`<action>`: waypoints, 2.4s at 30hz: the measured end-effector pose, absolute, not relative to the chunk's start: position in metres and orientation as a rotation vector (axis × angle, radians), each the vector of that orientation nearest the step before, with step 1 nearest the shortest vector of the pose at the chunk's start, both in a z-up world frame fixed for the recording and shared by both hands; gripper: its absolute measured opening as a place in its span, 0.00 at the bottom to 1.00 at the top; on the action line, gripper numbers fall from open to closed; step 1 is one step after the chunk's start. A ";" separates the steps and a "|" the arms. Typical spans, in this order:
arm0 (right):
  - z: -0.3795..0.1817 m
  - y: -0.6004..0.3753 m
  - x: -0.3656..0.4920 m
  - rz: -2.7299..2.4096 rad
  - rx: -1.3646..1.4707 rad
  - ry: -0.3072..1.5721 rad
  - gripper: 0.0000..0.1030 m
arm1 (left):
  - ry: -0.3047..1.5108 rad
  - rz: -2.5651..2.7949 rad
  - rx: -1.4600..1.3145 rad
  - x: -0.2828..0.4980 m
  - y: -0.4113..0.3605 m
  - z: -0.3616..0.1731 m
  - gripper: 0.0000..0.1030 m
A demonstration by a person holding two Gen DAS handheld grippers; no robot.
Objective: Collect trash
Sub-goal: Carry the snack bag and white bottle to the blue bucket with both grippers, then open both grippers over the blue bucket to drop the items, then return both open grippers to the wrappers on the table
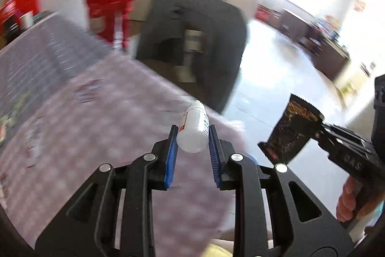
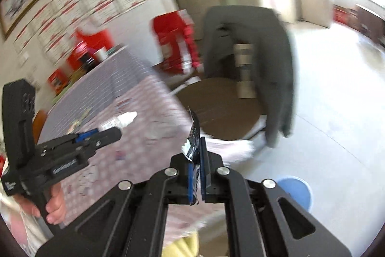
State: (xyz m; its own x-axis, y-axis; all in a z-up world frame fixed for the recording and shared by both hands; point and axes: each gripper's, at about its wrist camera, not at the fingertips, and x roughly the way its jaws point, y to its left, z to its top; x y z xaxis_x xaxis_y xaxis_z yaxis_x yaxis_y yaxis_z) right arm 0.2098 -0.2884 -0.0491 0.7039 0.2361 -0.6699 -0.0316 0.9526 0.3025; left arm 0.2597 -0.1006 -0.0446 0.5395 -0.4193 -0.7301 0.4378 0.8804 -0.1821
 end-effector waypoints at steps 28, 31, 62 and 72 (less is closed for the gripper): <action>-0.170 -0.476 0.155 -0.275 0.612 0.995 0.75 | 1.007 -0.716 0.303 0.247 -0.305 -0.111 0.71; -0.160 -0.464 0.158 -0.287 0.554 0.943 0.75 | 1.003 -0.692 0.291 0.249 -0.293 -0.109 0.71; -0.048 -0.160 0.276 0.308 0.153 0.820 0.75 | 0.869 -0.130 -0.024 0.266 0.033 -0.025 0.67; -0.048 -0.018 0.319 0.530 0.011 0.906 0.75 | 0.921 0.117 -0.220 0.266 0.185 -0.030 0.68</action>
State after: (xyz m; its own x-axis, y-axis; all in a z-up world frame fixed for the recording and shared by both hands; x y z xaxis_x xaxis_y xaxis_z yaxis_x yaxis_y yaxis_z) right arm 0.3186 -0.0183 -0.0483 0.4982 0.4425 -0.7456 -0.4332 0.8720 0.2281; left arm 0.2664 0.1854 -0.0297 0.6011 0.0063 -0.7992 -0.1942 0.9712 -0.1384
